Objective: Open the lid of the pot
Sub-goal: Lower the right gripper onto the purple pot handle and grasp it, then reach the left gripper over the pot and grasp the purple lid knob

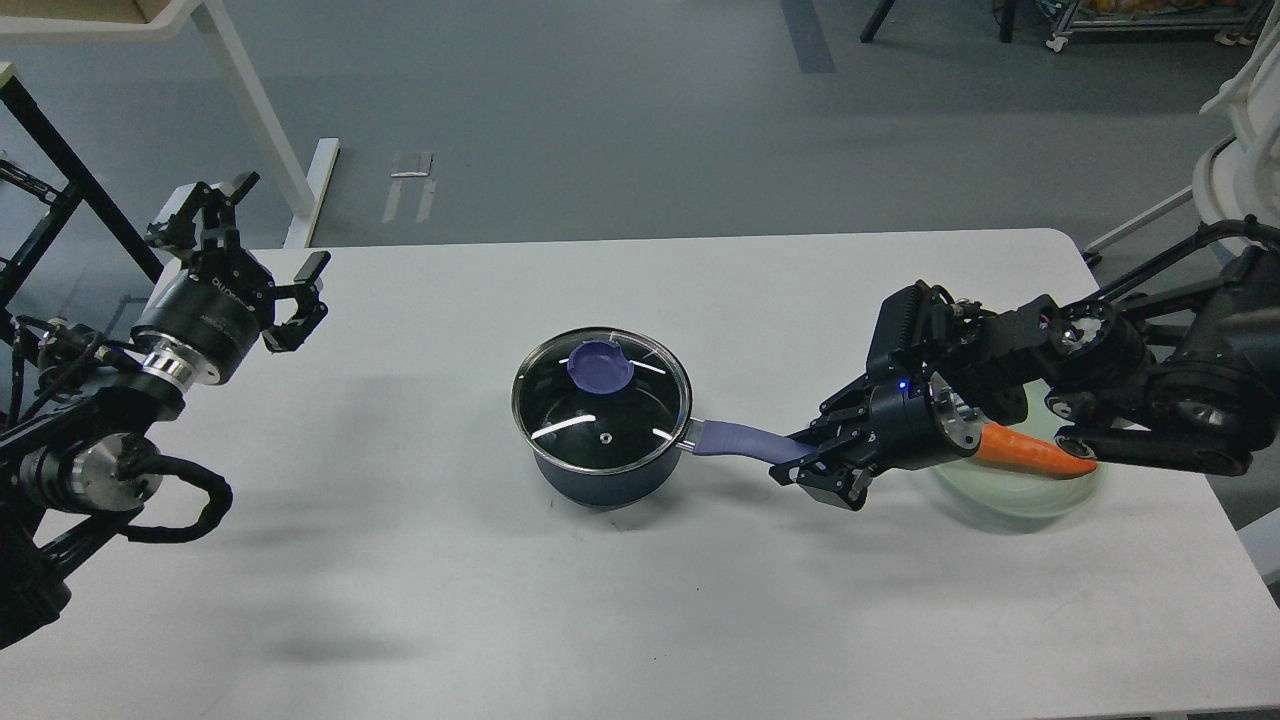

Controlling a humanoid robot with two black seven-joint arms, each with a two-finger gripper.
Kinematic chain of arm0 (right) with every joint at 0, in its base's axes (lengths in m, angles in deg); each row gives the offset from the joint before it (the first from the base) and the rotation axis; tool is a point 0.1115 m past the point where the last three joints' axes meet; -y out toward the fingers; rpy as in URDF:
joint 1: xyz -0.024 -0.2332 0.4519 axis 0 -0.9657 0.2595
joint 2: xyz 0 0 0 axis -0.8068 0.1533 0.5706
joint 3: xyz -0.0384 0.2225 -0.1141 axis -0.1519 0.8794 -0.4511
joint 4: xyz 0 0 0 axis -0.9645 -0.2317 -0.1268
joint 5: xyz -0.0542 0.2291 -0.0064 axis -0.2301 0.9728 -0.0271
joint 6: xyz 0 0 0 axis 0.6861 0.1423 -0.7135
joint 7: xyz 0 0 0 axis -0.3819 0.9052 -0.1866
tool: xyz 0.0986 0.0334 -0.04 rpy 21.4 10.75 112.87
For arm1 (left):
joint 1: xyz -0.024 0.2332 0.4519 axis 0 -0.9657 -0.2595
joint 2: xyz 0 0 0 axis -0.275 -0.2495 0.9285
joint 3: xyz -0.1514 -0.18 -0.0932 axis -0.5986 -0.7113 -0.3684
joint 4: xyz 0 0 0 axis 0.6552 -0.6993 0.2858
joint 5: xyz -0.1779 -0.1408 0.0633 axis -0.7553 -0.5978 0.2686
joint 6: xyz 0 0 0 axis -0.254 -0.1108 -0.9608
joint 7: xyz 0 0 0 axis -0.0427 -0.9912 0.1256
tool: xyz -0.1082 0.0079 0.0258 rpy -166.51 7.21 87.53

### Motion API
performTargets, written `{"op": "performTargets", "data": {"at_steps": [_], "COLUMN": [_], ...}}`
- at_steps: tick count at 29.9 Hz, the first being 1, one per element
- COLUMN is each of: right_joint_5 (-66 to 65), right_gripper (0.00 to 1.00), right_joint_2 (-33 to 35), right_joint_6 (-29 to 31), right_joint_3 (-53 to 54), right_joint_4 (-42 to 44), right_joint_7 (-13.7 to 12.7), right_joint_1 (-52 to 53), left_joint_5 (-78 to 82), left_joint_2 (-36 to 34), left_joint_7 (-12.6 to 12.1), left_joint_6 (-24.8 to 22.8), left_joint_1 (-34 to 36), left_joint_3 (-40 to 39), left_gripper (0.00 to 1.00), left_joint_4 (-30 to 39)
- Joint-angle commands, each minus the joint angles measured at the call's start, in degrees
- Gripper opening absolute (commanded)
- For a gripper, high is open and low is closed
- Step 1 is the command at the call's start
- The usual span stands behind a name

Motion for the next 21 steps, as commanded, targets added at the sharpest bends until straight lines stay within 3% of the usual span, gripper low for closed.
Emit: {"op": "performTargets", "data": {"at_steps": [1, 7, 11, 16, 21], "right_joint_5": [0.01, 0.18, 0.27, 0.27, 0.27], "right_gripper": [0.27, 0.28, 0.28, 0.28, 0.28], "right_joint_2": [0.26, 0.43, 0.61, 0.61, 0.52], "right_joint_6": [0.00, 0.00, 0.00, 0.00, 0.00], "right_joint_3": [-0.01, 0.08, 0.08, 0.08, -0.01], "right_joint_4": [0.02, -0.07, -0.16, -0.16, -0.24], "right_joint_7": [-0.01, -0.01, -0.01, -0.01, -0.01], "right_joint_1": [0.07, 0.07, 0.07, 0.07, 0.07], "left_joint_5": [8.51, 39.77, 67.47, 89.81, 103.80], "left_joint_2": [-0.57, -2.86, 0.03, 1.88, 6.54], "left_joint_7": [1.35, 1.35, 1.35, 1.35, 1.35], "left_joint_6": [0.08, 0.08, 0.87, 6.48, 12.63], "left_joint_1": [4.21, 17.49, 22.68, 24.28, 26.47], "left_joint_3": [3.33, 12.39, 12.93, 13.28, 19.94], "left_gripper": [0.99, 0.99, 0.99, 0.99, 0.99], "left_joint_4": [-1.00, -2.50, 2.06, 7.43, 7.35]}}
